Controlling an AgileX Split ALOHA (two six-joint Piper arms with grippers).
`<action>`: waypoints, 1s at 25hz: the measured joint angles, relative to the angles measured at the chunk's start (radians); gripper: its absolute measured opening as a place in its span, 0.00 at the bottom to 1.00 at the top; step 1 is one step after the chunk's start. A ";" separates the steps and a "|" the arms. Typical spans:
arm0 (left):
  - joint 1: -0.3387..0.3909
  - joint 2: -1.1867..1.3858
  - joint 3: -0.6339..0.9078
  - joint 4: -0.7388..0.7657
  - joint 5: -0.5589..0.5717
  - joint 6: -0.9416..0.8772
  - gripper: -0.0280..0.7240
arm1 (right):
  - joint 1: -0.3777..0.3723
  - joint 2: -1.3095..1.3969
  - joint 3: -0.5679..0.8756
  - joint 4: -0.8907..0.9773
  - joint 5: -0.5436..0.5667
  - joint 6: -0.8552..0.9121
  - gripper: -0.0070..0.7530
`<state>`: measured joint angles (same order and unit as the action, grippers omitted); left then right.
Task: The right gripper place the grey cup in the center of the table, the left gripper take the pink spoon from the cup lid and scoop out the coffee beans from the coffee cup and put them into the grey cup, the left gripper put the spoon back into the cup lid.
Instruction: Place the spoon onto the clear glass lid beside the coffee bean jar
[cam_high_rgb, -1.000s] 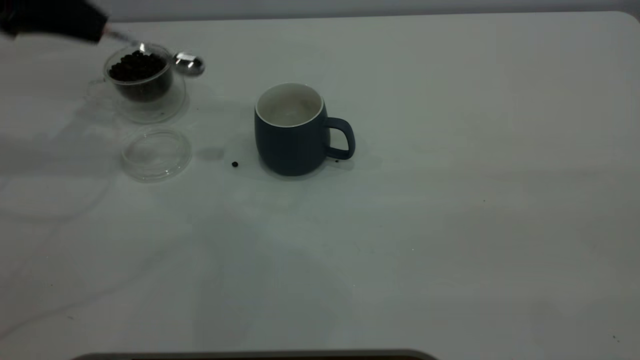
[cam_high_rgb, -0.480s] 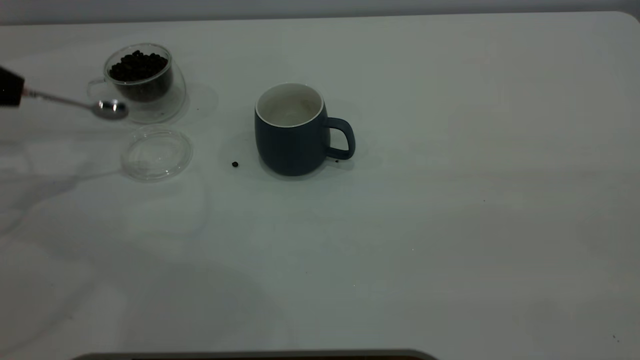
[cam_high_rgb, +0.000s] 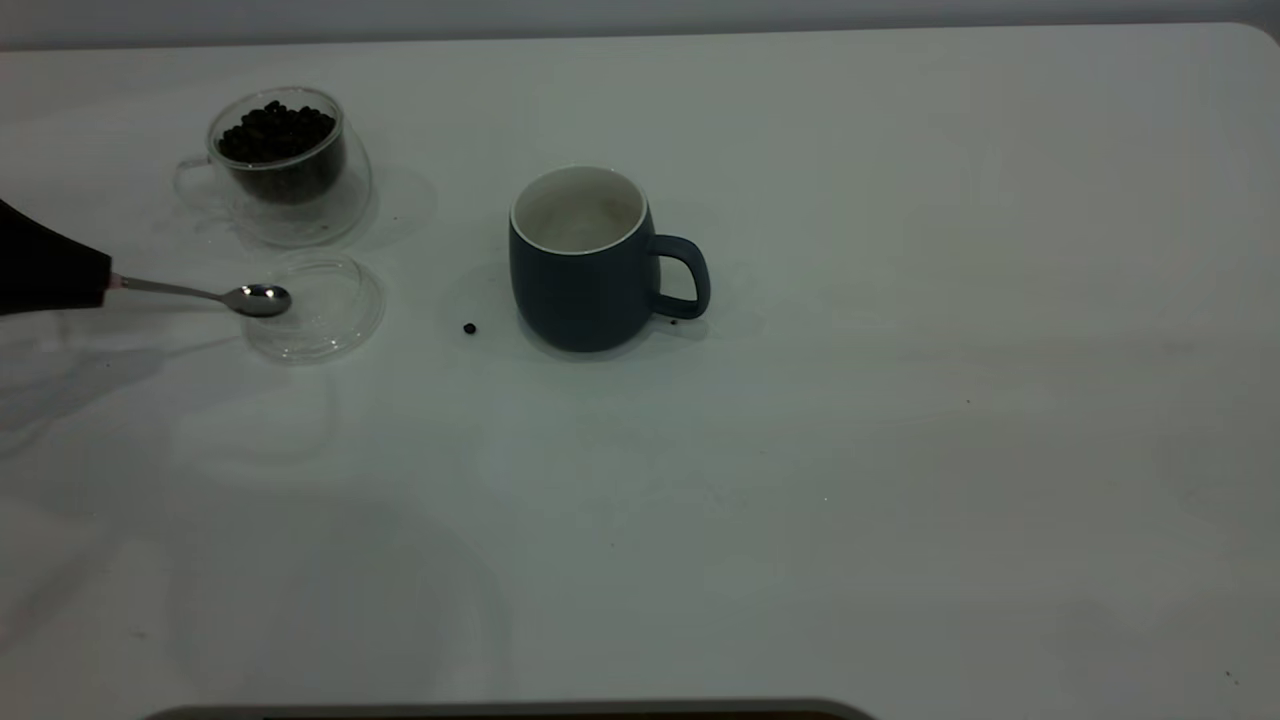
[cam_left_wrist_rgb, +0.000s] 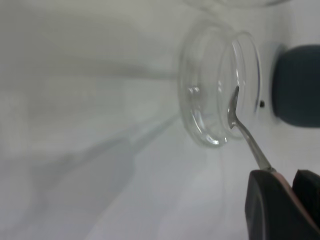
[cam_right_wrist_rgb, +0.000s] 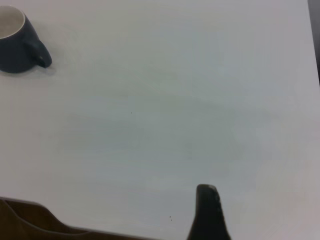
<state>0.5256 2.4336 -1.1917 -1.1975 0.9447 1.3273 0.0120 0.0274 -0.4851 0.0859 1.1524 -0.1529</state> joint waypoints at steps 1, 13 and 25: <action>-0.001 0.013 0.000 -0.019 -0.003 0.013 0.19 | 0.000 0.000 0.000 0.000 0.000 0.000 0.79; -0.076 0.076 -0.001 -0.122 -0.014 0.093 0.19 | 0.000 0.000 0.000 0.000 0.000 -0.001 0.79; -0.114 0.077 -0.001 -0.136 -0.038 0.109 0.20 | 0.000 0.000 0.000 0.000 0.000 0.000 0.79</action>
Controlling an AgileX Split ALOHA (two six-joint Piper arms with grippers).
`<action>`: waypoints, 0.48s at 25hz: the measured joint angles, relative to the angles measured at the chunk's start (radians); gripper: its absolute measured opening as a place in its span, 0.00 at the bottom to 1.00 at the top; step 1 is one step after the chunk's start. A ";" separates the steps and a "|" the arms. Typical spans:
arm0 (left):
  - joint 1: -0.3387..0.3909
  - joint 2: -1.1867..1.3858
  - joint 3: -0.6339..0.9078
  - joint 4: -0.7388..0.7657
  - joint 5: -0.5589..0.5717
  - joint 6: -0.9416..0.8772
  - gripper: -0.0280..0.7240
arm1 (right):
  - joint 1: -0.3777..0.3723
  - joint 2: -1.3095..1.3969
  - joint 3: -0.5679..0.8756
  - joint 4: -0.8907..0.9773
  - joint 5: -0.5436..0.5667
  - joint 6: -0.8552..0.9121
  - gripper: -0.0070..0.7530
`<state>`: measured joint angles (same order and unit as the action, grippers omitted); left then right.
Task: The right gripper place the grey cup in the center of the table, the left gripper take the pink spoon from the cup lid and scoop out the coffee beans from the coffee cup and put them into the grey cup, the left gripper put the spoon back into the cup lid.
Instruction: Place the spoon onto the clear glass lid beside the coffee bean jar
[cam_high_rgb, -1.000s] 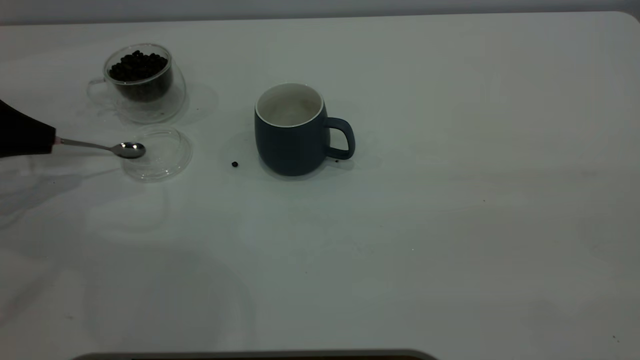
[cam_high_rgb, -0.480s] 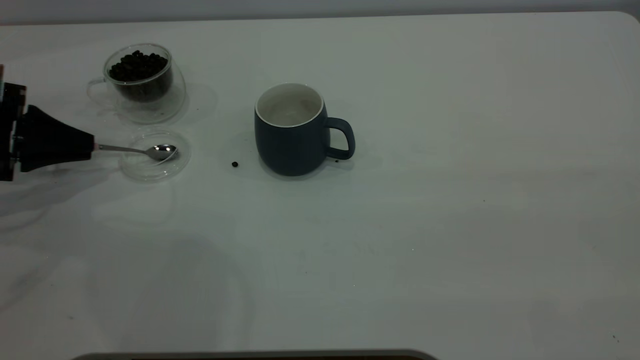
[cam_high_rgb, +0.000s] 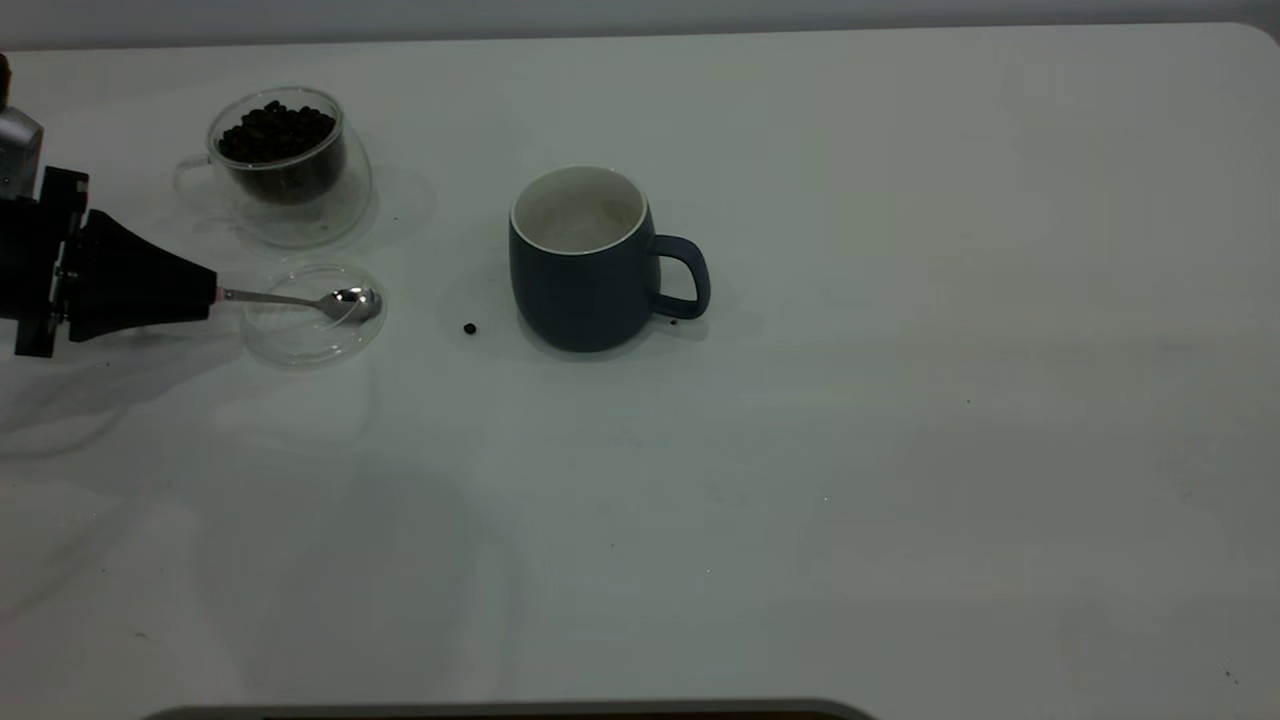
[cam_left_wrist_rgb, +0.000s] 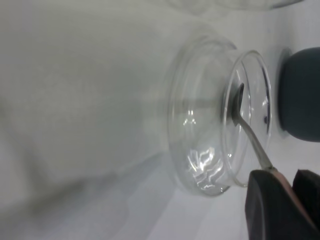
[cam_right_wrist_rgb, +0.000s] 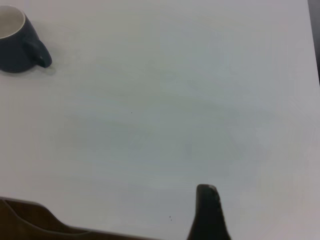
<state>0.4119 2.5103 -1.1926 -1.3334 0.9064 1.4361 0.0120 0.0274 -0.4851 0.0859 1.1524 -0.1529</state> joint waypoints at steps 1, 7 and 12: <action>0.000 0.000 0.000 0.000 -0.002 0.006 0.21 | 0.000 0.000 0.000 0.000 0.000 0.000 0.79; 0.000 0.001 0.000 0.000 -0.027 0.034 0.45 | 0.000 0.000 0.000 0.000 0.000 0.000 0.79; 0.000 0.001 0.000 0.004 -0.036 0.101 0.71 | 0.000 0.000 0.000 0.000 0.000 0.000 0.79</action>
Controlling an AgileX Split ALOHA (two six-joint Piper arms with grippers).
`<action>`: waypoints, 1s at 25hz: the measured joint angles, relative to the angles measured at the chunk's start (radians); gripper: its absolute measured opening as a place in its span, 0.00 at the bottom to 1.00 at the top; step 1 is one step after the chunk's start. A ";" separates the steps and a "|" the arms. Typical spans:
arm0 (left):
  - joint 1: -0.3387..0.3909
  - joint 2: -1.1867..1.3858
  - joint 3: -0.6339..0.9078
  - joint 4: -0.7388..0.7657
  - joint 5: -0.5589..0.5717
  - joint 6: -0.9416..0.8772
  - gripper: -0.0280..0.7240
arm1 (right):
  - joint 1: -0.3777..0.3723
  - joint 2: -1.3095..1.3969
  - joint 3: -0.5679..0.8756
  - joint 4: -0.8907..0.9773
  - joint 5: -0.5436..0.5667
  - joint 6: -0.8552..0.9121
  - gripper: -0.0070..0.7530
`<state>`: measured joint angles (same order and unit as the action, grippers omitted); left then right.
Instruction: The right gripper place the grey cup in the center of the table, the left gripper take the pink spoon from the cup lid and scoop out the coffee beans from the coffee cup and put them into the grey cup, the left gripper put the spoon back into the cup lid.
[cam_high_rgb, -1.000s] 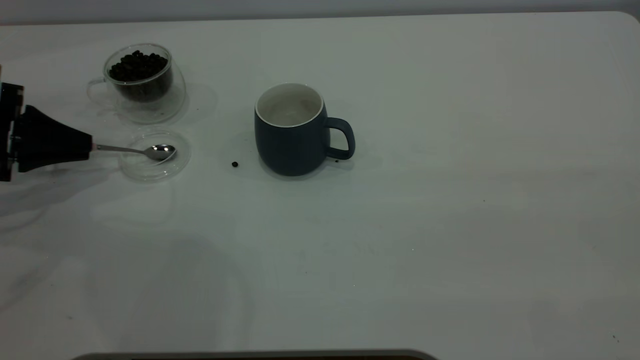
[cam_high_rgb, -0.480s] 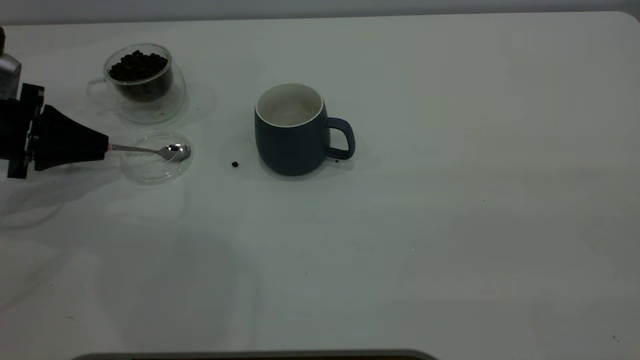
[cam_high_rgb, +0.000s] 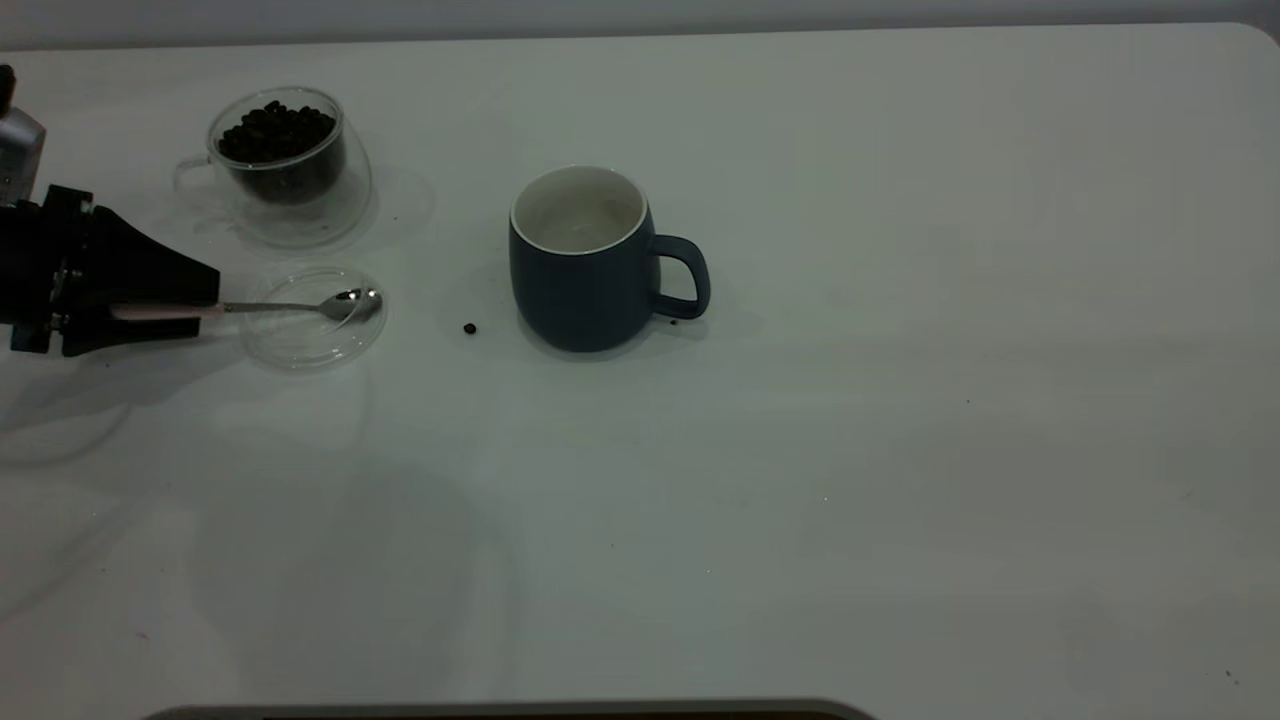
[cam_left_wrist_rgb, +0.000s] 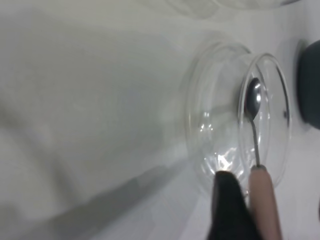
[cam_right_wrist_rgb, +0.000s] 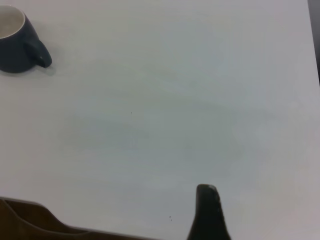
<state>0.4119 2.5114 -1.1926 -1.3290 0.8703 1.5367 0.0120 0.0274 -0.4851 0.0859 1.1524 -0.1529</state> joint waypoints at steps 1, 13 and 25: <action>0.000 0.000 -0.001 0.004 -0.008 0.007 0.75 | 0.000 0.000 0.000 0.000 0.000 0.000 0.79; -0.001 -0.102 -0.229 0.350 0.006 -0.247 0.83 | 0.000 0.000 0.000 0.000 0.000 0.000 0.79; -0.151 -0.418 -0.350 0.738 0.167 -0.768 0.83 | 0.000 0.000 0.000 0.000 0.000 0.000 0.79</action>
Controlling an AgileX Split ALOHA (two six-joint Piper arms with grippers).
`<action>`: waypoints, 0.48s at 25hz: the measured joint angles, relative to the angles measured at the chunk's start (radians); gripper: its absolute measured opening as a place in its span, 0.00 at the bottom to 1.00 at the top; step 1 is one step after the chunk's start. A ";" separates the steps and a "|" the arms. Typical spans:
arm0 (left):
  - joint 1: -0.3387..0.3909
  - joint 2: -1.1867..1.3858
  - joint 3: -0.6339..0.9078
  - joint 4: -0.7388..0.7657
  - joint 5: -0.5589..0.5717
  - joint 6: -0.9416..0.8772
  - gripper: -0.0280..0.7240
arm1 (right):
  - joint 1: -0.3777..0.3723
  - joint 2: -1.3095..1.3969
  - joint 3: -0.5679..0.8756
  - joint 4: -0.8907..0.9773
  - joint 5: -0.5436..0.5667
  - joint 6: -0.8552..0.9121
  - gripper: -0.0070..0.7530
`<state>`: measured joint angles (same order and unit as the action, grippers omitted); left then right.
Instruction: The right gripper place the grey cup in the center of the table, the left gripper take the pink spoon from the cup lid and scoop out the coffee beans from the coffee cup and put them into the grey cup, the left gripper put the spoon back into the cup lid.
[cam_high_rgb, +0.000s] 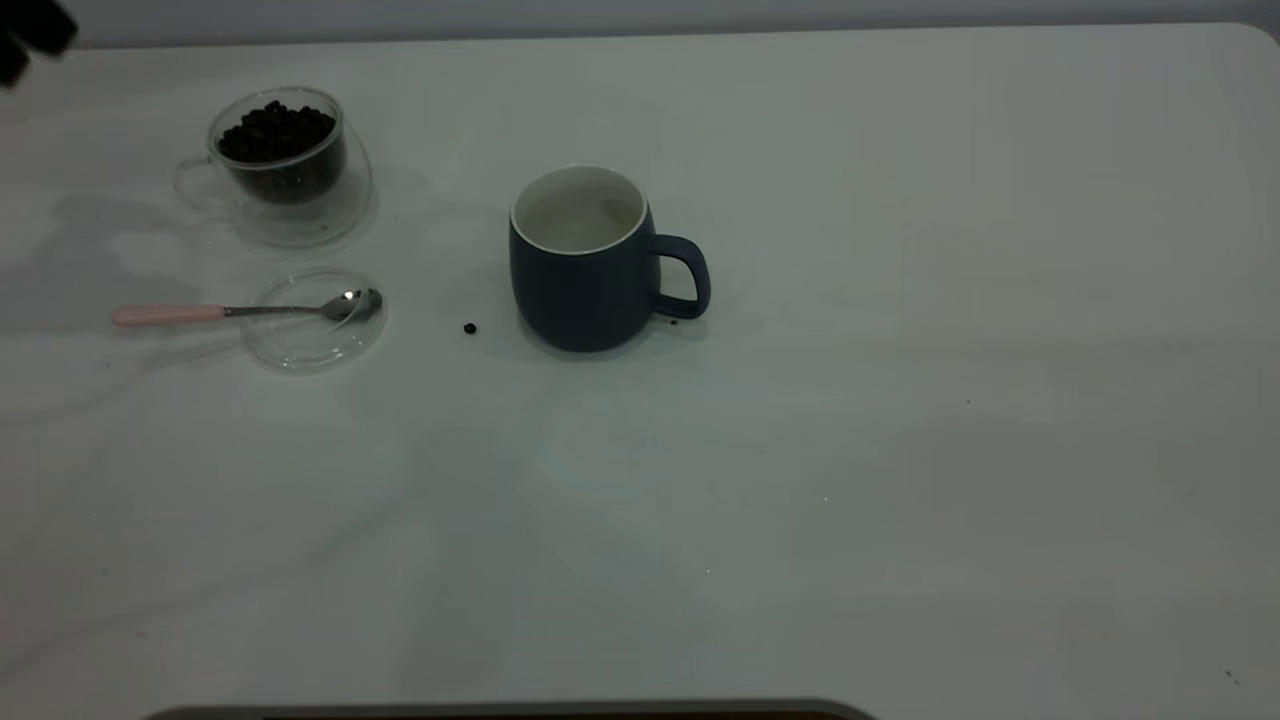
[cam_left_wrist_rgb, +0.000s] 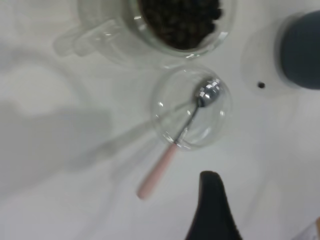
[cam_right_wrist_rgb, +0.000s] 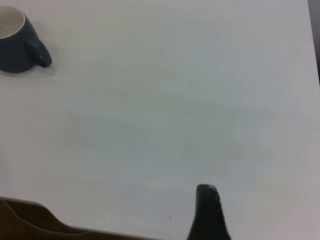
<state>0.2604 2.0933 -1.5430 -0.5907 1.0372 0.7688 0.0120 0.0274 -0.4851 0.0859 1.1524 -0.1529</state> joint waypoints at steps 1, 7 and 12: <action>-0.027 -0.030 0.000 0.039 0.005 -0.047 0.83 | 0.000 0.000 0.000 0.000 0.000 0.000 0.79; -0.181 -0.228 0.000 0.248 0.061 -0.326 0.82 | 0.000 0.000 0.000 0.000 0.000 -0.001 0.79; -0.287 -0.368 0.000 0.412 0.133 -0.585 0.82 | 0.000 0.000 0.000 0.000 0.000 -0.001 0.79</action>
<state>-0.0268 1.7249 -1.5431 -0.1782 1.1700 0.1836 0.0120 0.0274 -0.4851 0.0859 1.1524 -0.1536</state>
